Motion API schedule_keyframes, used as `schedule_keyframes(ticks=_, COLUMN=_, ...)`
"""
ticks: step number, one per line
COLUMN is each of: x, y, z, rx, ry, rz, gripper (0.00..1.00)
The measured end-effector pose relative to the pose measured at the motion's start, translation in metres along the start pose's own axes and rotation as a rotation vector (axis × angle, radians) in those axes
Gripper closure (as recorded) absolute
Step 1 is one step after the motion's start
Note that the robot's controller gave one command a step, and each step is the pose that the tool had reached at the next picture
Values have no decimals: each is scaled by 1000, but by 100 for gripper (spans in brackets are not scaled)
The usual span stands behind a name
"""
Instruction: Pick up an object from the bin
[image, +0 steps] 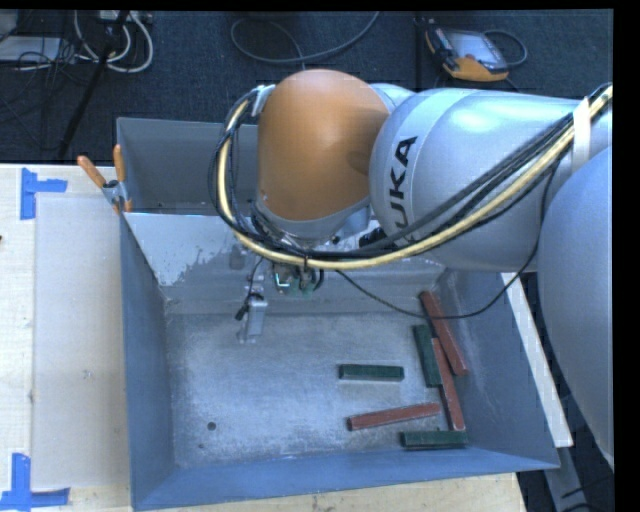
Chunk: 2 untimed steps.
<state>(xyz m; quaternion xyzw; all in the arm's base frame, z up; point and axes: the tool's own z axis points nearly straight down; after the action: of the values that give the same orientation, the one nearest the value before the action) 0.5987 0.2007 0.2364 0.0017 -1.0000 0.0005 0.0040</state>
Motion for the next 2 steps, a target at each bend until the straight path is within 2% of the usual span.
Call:
schedule_keyframes(ticks=1, x=-2, y=-76, z=89, rx=4, ry=1, rz=10, gripper=0)
schedule_keyframes(ticks=2, x=4, y=-156, z=137, rx=2, ry=-4, rz=-286, gripper=0)
